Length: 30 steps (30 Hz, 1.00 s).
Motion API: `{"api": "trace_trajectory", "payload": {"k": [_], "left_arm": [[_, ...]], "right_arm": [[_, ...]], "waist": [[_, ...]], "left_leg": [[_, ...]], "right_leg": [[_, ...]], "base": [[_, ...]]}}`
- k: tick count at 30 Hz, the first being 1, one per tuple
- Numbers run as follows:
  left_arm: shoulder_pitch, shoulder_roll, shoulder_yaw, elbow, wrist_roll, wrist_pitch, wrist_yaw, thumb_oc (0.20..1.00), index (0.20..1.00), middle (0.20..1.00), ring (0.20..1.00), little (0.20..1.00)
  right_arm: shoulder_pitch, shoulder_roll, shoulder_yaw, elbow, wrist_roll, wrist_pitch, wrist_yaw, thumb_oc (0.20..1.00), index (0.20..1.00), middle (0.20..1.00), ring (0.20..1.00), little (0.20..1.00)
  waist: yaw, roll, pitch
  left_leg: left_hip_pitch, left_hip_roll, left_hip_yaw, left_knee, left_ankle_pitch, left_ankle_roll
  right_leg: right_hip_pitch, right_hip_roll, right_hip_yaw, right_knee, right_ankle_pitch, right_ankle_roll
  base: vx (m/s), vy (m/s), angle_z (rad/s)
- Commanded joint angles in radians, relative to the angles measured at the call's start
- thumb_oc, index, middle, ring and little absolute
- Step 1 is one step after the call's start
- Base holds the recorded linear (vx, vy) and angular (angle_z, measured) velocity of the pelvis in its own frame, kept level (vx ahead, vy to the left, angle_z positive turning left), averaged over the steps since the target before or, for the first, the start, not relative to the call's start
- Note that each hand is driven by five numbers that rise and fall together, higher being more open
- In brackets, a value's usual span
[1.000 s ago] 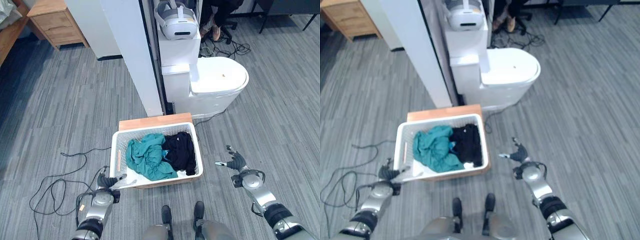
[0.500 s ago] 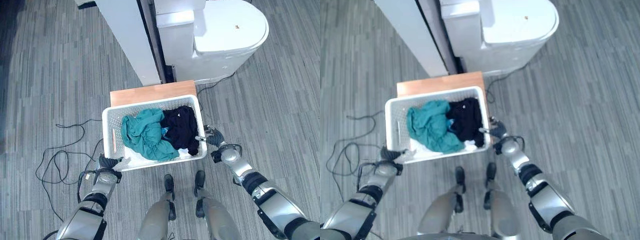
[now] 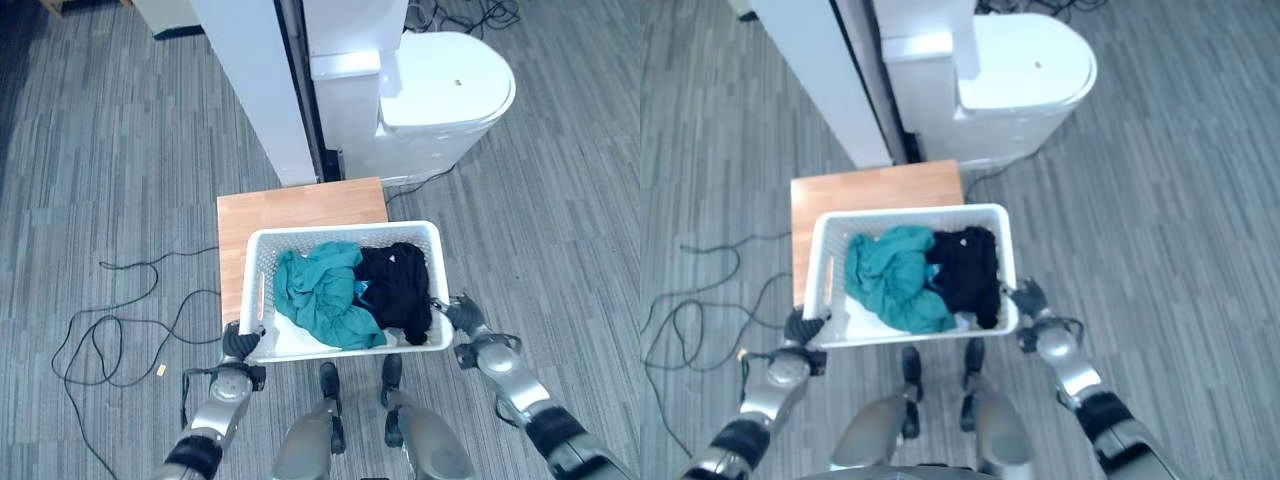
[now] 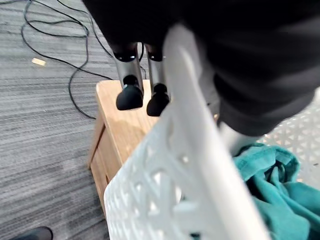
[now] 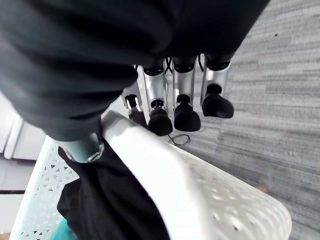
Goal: Grab the laundry basket,head to the washer,open it,put in the laundry and shut it.
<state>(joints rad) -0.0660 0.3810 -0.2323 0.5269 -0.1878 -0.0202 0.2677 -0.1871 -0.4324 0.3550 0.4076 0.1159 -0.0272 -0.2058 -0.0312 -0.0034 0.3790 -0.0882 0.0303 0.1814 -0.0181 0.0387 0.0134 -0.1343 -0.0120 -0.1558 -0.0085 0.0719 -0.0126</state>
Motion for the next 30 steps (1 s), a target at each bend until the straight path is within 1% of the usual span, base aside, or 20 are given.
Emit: {"api": "trace_trajectory", "payload": {"k": [1,6,8,9,12,15,16,17,18,19,20,21,23,24,25,26,27,28,29,30], "left_arm": [[-0.015,0.0,0.023,-0.078,-0.02,-0.091,-0.081,0.2,0.2,0.2,0.2,0.2],[0.046,-0.002,-0.001,-0.209,-0.025,-0.094,-0.135,0.2,0.2,0.2,0.2,0.2],[0.057,0.002,-0.016,-0.257,-0.022,-0.1,-0.148,0.2,0.2,0.2,0.2,0.2],[0.059,0.007,-0.037,-0.29,-0.01,-0.102,-0.16,0.2,0.2,0.2,0.2,0.2],[0.057,0.012,-0.051,-0.314,0.0,-0.103,-0.171,0.2,0.2,0.2,0.2,0.2],[0.054,0.022,-0.057,-0.357,-0.001,-0.115,-0.168,0.2,0.2,0.2,0.2,0.2],[0.05,0.03,-0.056,-0.388,0.001,-0.125,-0.154,0.2,0.2,0.2,0.2,0.2],[0.044,0.031,-0.055,-0.399,-0.004,-0.129,-0.145,0.2,0.2,0.2,0.2,0.2],[0.023,0.04,-0.047,-0.427,-0.008,-0.133,-0.125,0.2,0.2,0.2,0.2,0.2],[0.023,0.04,-0.048,-0.427,-0.008,-0.133,-0.125,0.2,0.2,0.2,0.2,0.2],[0.022,0.039,-0.04,-0.425,-0.013,-0.134,-0.123,0.2,0.2,0.2,0.2,0.2],[0.026,0.033,-0.048,-0.417,-0.005,-0.129,-0.131,0.2,0.2,0.2,0.2,0.2],[0.038,0.025,-0.05,-0.411,0.007,-0.125,-0.138,0.2,0.2,0.2,0.2,0.2],[0.063,0.008,-0.053,-0.41,0.002,-0.129,-0.148,0.2,0.2,0.2,0.2,0.2],[0.067,0.002,-0.054,-0.412,-0.011,-0.131,-0.144,0.2,0.2,0.2,0.2,0.2],[0.066,0.002,-0.054,-0.412,-0.012,-0.132,-0.144,0.2,0.2,0.2,0.2,0.2],[0.068,-0.001,-0.06,-0.409,-0.025,-0.134,-0.137,0.2,0.2,0.2,0.2,0.2],[0.069,0.0,-0.064,-0.41,-0.03,-0.134,-0.137,0.2,0.2,0.2,0.2,0.2],[0.083,-0.007,-0.072,-0.407,-0.043,-0.135,-0.135,0.2,0.2,0.2,0.2,0.2],[0.083,-0.006,-0.073,-0.407,-0.043,-0.135,-0.135,0.2,0.2,0.2,0.2,0.2]], "right_arm": [[0.028,0.004,-0.065,-0.089,-0.025,-0.062,0.009,0.2,0.2,0.2,0.2,0.2],[0.14,-0.017,-0.133,-0.221,-0.025,-0.078,0.044,0.2,0.2,0.2,0.2,0.2],[0.18,-0.024,-0.159,-0.268,-0.024,-0.083,0.053,0.2,0.2,0.2,0.2,0.2],[0.213,-0.027,-0.185,-0.301,-0.028,-0.089,0.061,0.2,0.2,0.2,0.2,0.2],[0.247,-0.03,-0.217,-0.336,-0.03,-0.095,0.069,0.2,0.2,0.2,0.2,0.2],[0.266,-0.028,-0.244,-0.396,-0.02,-0.106,0.071,0.2,0.2,0.2,0.2,0.2],[0.261,-0.024,-0.246,-0.429,-0.017,-0.116,0.075,0.2,0.2,0.2,0.2,0.2],[0.253,-0.02,-0.242,-0.441,-0.014,-0.121,0.073,0.2,0.2,0.2,0.2,0.2],[0.26,-0.004,-0.249,-0.466,-0.028,-0.136,0.059,0.2,0.2,0.2,0.2,0.2],[0.261,-0.004,-0.25,-0.468,-0.029,-0.136,0.058,0.2,0.2,0.2,0.2,0.2],[0.262,-0.002,-0.25,-0.464,-0.037,-0.138,0.053,0.2,0.2,0.2,0.2,0.2],[0.269,0.001,-0.257,-0.462,-0.046,-0.137,0.052,0.2,0.2,0.2,0.2,0.2],[0.285,0.0,-0.266,-0.463,-0.052,-0.135,0.054,0.2,0.2,0.2,0.2,0.2],[0.302,-0.012,-0.275,-0.461,-0.045,-0.136,0.051,0.2,0.2,0.2,0.2,0.2],[0.3,-0.022,-0.272,-0.458,-0.042,-0.137,0.047,0.2,0.2,0.2,0.2,0.2],[0.3,-0.022,-0.272,-0.458,-0.041,-0.137,0.046,0.2,0.2,0.2,0.2,0.2],[0.292,-0.03,-0.268,-0.448,-0.033,-0.137,0.04,0.2,0.2,0.2,0.2,0.2],[0.287,-0.035,-0.267,-0.445,-0.028,-0.132,0.04,0.2,0.2,0.2,0.2,0.2],[0.278,-0.042,-0.26,-0.44,-0.024,-0.125,0.043,0.2,0.2,0.2,0.2,0.2],[0.278,-0.041,-0.26,-0.44,-0.025,-0.125,0.043,0.2,0.2,0.2,0.2,0.2]], "waist": [[-0.012,-0.027,-0.096],[-0.054,-0.037,-0.118],[-0.077,-0.034,-0.132],[-0.113,-0.024,-0.146],[-0.158,-0.014,-0.165],[-0.212,-0.009,-0.169],[-0.233,-0.007,-0.16],[-0.23,-0.007,-0.154],[-0.194,0.008,-0.163],[-0.195,0.008,-0.162],[-0.183,0.008,-0.172],[-0.188,0.003,-0.194],[-0.195,0.001,-0.208],[-0.205,0.004,-0.214],[-0.193,0.004,-0.202],[-0.192,0.006,-0.2],[-0.177,0.005,-0.189],[-0.166,0.001,-0.184],[-0.136,-0.022,-0.174],[-0.138,-0.023,-0.176]], "left_leg": [[-0.065,0.019,0.001,0.077,-0.038,-0.059],[-0.042,0.007,-0.044,0.142,-0.077,-0.062],[-0.031,-0.02,-0.086,0.136,-0.1,-0.056],[-0.014,-0.035,-0.1,0.12,-0.118,-0.045],[0.005,-0.034,-0.055,0.096,-0.118,-0.032],[0.021,-0.028,0.057,0.086,-0.13,-0.014],[0.035,-0.019,0.134,0.084,-0.143,-0.005],[0.041,-0.008,0.174,0.084,-0.148,-0.001],[0.105,0.062,0.315,0.063,-0.162,-0.033],[0.106,0.064,0.313,0.063,-0.162,-0.034],[0.118,0.08,0.352,0.063,-0.156,-0.045],[0.14,0.099,0.407,0.071,-0.157,-0.055],[0.159,0.107,0.431,0.087,-0.168,-0.058],[0.155,0.152,0.422,0.24,-0.187,-0.072],[0.137,0.171,0.384,0.327,-0.164,-0.085],[0.133,0.18,0.382,0.34,-0.167,-0.091],[0.104,0.189,0.323,0.403,-0.138,-0.107],[0.075,0.176,0.263,0.439,-0.139,-0.104],[-0.004,0.108,0.171,0.454,-0.161,-0.074],[-0.006,0.107,0.17,0.454,-0.16,-0.073]], "right_leg": [[0.013,-0.038,0.074,0.091,-0.18,0.087],[0.04,-0.015,0.147,0.058,-0.163,0.081],[0.028,-0.001,0.198,0.063,-0.154,0.085],[0.016,0.018,0.255,0.071,-0.149,0.092],[-0.008,0.029,0.314,0.075,-0.128,0.104],[-0.057,0.051,0.4,0.093,-0.104,0.132],[-0.084,0.062,0.427,0.109,-0.095,0.15],[-0.102,0.056,0.401,0.12,-0.09,0.153],[-0.119,-0.086,-0.033,0.152,-0.143,0.138],[-0.118,-0.085,-0.036,0.155,-0.147,0.137],[-0.102,-0.123,-0.151,0.153,-0.157,0.125],[-0.079,-0.147,-0.222,0.145,-0.155,0.116],[-0.069,-0.138,-0.198,0.131,-0.157,0.118],[-0.032,-0.104,-0.13,0.108,-0.178,0.094],[-0.014,-0.085,-0.11,0.103,-0.188,0.083],[-0.011,-0.079,-0.11,0.102,-0.19,0.08],[0.013,-0.061,-0.097,0.093,-0.202,0.066],[0.031,-0.053,-0.083,0.085,-0.206,0.059],[0.054,-0.053,-0.058,0.071,-0.196,0.053],[0.053,-0.054,-0.06,0.07,-0.196,0.054]], "base": [[-0.03,-0.036,-0.03],[-0.03,-0.024,-0.28],[0.01,0.084,-0.96],[0.04,0.142,-1.24],[0.01,0.107,-1.22],[-0.04,0.15,-1.05],[-0.05,0.093,-2.13],[0.05,-0.155,-3.93],[0.07,-0.218,-2.95],[0.09,-0.283,-3.14],[0.08,-0.268,-1.92],[0.18,-0.353,-2.06],[0.27,-0.316,-1.48],[0.34,-0.355,-0.96],[0.33,-0.37,-0.73],[0.14,-0.199,-0.54],[0.11,-0.161,-0.66],[0.15,-0.249,-0.52],[0.09,-0.156,-0.47],[0.11,-0.122,-0.65]]}}
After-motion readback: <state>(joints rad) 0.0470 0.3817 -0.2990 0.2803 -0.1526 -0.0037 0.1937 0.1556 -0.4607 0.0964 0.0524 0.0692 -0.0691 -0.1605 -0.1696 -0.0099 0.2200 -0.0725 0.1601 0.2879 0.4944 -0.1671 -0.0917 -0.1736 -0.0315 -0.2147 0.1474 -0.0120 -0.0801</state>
